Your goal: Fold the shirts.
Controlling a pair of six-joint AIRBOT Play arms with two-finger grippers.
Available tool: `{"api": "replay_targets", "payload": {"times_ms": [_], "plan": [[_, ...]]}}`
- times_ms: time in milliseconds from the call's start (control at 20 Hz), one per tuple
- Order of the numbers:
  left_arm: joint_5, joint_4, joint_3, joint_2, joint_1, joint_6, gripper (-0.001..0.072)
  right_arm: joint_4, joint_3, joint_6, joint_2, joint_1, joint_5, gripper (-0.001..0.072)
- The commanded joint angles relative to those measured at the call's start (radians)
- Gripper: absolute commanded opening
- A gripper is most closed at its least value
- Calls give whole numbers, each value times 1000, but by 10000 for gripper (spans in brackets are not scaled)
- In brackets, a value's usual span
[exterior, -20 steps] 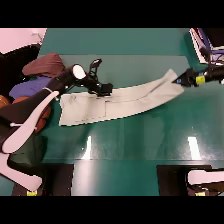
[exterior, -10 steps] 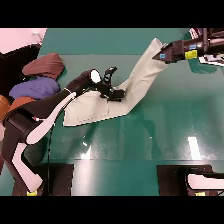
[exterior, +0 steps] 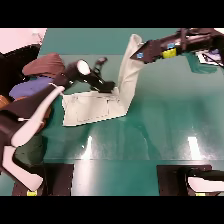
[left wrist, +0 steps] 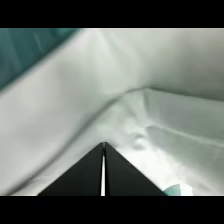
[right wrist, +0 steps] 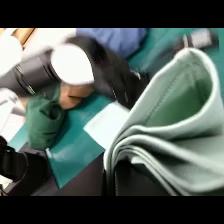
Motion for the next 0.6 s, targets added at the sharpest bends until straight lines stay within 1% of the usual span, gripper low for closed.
{"api": "replay_targets", "payload": {"times_ms": [0,150,200,250,300,350,400,450,550], "plan": [[-58,121,1,167,160,1,26,1,2,-1,-43,152,-95,15],[-85,203,1,324,322,2,27,1,2,-15,-142,344,-273,17],[-88,224,1,369,373,2,27,4,3,-38,-187,406,-333,66],[-92,230,1,406,421,2,26,21,3,-78,-226,453,-379,200],[-98,229,1,433,461,1,27,50,3,-104,-265,493,-414,409],[-108,229,1,455,496,1,27,50,10,-111,-293,517,-414,545],[-121,229,1,469,521,1,27,21,37,-114,-321,525,-359,562],[-140,229,1,476,539,1,27,-27,69,-110,-337,517,-284,559],[-180,229,1,481,549,2,26,-163,93,-31,-333,473,-157,553]]}}
